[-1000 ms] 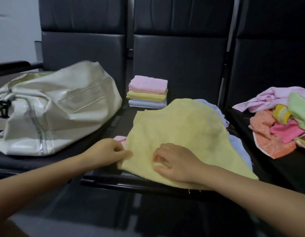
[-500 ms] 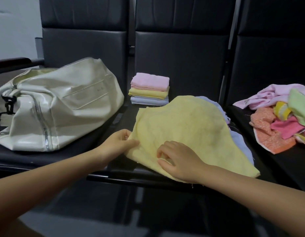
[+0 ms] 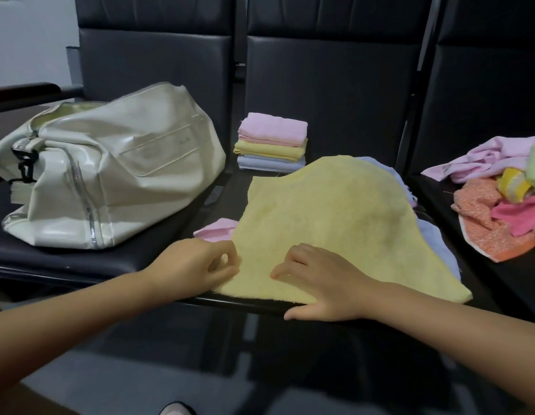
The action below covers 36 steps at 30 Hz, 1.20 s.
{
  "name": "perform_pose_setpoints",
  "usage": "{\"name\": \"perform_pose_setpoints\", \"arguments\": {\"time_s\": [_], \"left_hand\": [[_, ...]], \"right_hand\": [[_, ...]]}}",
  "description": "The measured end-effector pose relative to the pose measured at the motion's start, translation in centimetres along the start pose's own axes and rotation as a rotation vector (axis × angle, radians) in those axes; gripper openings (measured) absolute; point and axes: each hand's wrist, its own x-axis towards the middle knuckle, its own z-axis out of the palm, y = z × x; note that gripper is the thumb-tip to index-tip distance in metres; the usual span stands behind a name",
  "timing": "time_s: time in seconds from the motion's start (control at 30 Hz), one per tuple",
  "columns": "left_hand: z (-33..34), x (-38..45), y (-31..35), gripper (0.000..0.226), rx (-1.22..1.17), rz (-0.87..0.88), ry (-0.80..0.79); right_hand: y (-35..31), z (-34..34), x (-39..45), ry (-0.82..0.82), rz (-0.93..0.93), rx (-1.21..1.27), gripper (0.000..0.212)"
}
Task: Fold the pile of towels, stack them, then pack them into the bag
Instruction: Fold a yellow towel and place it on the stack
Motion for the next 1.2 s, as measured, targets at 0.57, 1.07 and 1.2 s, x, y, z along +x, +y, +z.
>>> {"name": "perform_pose_setpoints", "arguments": {"time_s": [0.57,1.07,1.2], "left_hand": [[-0.3,3.5,1.8,0.046,0.079,0.467,-0.15],[-1.3,8.9,2.9,0.035,-0.211,0.217,-0.256],[-1.3,10.8,3.4,0.03,-0.555,0.014,-0.145]], "right_hand": [[0.7,0.2,0.1,0.177,0.07,0.2,0.017],[3.5,-3.0,2.4,-0.129,0.322,0.504,0.029],[4.6,-4.9,2.2,-0.096,0.429,0.479,0.032]]}}
